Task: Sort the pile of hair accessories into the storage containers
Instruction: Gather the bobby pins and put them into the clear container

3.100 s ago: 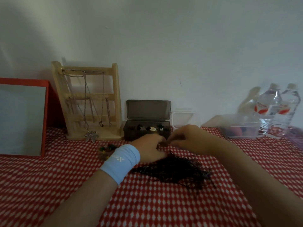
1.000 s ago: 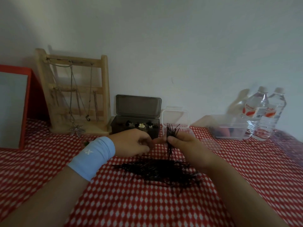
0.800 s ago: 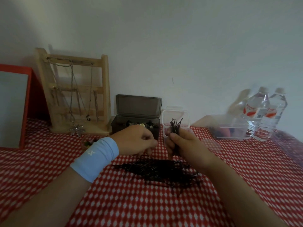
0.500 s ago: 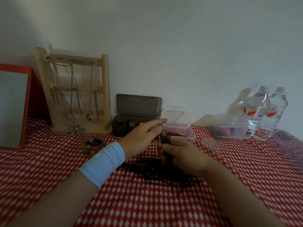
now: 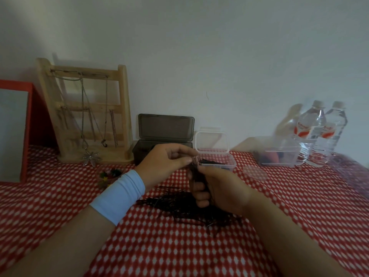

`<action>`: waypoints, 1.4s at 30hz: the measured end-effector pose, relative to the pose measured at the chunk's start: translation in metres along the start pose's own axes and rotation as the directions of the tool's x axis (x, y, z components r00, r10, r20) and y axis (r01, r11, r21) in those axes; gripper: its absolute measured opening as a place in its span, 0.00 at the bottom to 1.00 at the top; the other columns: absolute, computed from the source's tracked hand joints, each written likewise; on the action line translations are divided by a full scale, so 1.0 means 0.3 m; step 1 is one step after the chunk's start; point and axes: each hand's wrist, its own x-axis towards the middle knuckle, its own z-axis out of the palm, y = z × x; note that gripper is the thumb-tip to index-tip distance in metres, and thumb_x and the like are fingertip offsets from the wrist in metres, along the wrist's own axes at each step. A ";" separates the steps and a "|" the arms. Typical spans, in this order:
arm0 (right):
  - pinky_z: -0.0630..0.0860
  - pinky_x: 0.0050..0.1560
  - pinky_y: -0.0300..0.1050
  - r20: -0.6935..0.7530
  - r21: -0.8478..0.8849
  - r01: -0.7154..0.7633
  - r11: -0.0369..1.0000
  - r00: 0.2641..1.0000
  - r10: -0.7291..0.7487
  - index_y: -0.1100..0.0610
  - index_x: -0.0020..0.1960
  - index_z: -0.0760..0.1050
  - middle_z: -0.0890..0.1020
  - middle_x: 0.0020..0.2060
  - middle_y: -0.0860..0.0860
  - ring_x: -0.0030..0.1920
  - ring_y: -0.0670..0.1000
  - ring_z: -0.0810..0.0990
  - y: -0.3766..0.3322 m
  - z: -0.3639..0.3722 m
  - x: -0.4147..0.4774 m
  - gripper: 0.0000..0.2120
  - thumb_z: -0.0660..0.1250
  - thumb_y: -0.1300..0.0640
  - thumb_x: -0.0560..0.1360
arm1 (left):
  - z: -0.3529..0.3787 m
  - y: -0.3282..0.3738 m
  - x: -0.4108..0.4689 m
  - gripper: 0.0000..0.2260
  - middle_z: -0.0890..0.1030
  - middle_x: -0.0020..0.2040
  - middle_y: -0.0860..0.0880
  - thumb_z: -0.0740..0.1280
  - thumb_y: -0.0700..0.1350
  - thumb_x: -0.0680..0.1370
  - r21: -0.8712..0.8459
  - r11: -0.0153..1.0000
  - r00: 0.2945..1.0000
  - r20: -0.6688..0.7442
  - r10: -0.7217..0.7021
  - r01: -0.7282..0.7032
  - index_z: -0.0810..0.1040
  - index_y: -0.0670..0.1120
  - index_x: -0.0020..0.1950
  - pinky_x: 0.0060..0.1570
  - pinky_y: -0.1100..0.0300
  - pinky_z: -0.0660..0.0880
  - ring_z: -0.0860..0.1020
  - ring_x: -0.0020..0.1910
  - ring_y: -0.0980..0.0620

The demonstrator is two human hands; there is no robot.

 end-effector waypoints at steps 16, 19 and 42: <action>0.74 0.38 0.45 -0.163 -0.059 0.141 0.988 0.975 -0.149 0.57 0.47 0.71 0.67 0.32 0.49 0.31 0.48 0.68 0.006 -0.006 0.017 0.12 0.54 0.55 0.85 | 0.030 -0.018 -0.011 0.15 0.77 0.65 0.58 0.59 0.45 0.83 0.241 0.969 0.986 0.164 0.018 -0.058 0.74 0.53 0.70 0.71 0.61 0.65 0.72 0.66 0.65; 0.70 0.34 0.42 -0.151 -0.060 0.112 0.992 0.981 -0.120 0.56 0.47 0.72 0.67 0.32 0.49 0.31 0.47 0.66 0.008 -0.007 0.018 0.12 0.55 0.55 0.85 | 0.016 -0.014 -0.014 0.15 0.77 0.64 0.60 0.58 0.44 0.84 0.206 0.976 0.987 0.154 0.041 -0.073 0.76 0.54 0.67 0.71 0.63 0.65 0.72 0.65 0.66; 0.67 0.39 0.43 -0.063 0.153 0.259 0.954 0.966 -0.252 0.55 0.47 0.69 0.72 0.36 0.51 0.36 0.49 0.69 -0.016 -0.038 0.005 0.07 0.58 0.66 0.77 | 0.087 -0.015 -0.029 0.17 0.80 0.62 0.52 0.63 0.56 0.76 -0.159 0.985 0.997 0.048 -0.065 0.072 0.75 0.61 0.65 0.68 0.47 0.70 0.78 0.62 0.52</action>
